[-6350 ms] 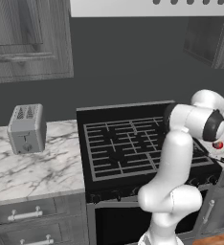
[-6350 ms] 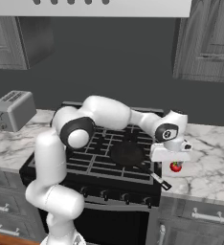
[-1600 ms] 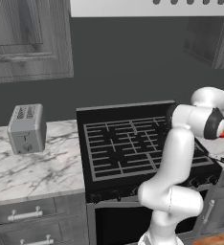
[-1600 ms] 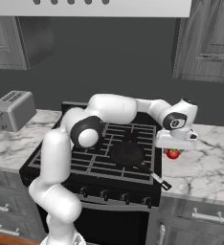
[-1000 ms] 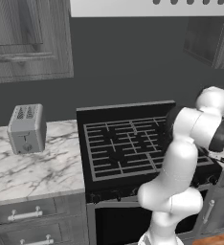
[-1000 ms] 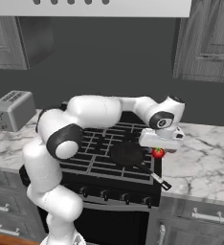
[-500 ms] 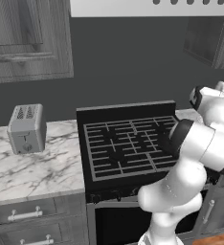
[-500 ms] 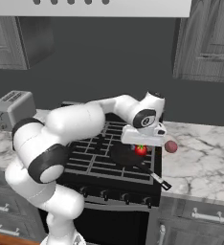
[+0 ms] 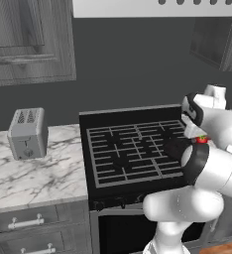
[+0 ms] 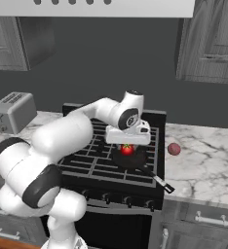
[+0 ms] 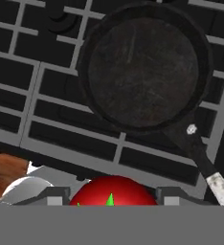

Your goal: Place the pan on the front right burner on the stove. Then place the tomato and the onion in the pan and turn on the front right burner.

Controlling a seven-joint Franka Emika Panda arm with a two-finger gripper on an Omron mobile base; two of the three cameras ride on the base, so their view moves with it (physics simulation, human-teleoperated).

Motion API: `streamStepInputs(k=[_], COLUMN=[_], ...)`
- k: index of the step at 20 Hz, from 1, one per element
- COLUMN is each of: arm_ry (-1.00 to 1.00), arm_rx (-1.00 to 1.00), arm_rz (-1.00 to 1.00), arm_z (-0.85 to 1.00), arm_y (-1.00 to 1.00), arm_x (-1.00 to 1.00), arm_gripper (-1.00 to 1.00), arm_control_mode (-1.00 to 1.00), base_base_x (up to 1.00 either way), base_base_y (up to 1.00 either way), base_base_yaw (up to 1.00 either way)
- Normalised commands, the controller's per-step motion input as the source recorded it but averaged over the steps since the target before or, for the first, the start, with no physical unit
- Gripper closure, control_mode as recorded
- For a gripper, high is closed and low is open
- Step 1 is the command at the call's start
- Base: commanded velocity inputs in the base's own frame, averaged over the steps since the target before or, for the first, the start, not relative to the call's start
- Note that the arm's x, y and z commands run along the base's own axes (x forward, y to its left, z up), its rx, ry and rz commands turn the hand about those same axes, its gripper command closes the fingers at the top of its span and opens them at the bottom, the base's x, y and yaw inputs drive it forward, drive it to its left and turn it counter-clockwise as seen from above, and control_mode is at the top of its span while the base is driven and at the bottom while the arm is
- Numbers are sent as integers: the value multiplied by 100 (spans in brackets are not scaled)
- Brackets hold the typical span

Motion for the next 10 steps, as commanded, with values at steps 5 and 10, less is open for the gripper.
streamStepInputs(k=[5,10], arm_ry=[0,0], arm_rx=[0,0], arm_rz=[-7,-9], arm_z=[0,0], arm_y=[30,18], arm_x=[46,60], arm_gripper=[100,100], arm_control_mode=[-100,-100], base_base_x=[0,0], base_base_y=[0,0], base_base_yaw=[0,0])
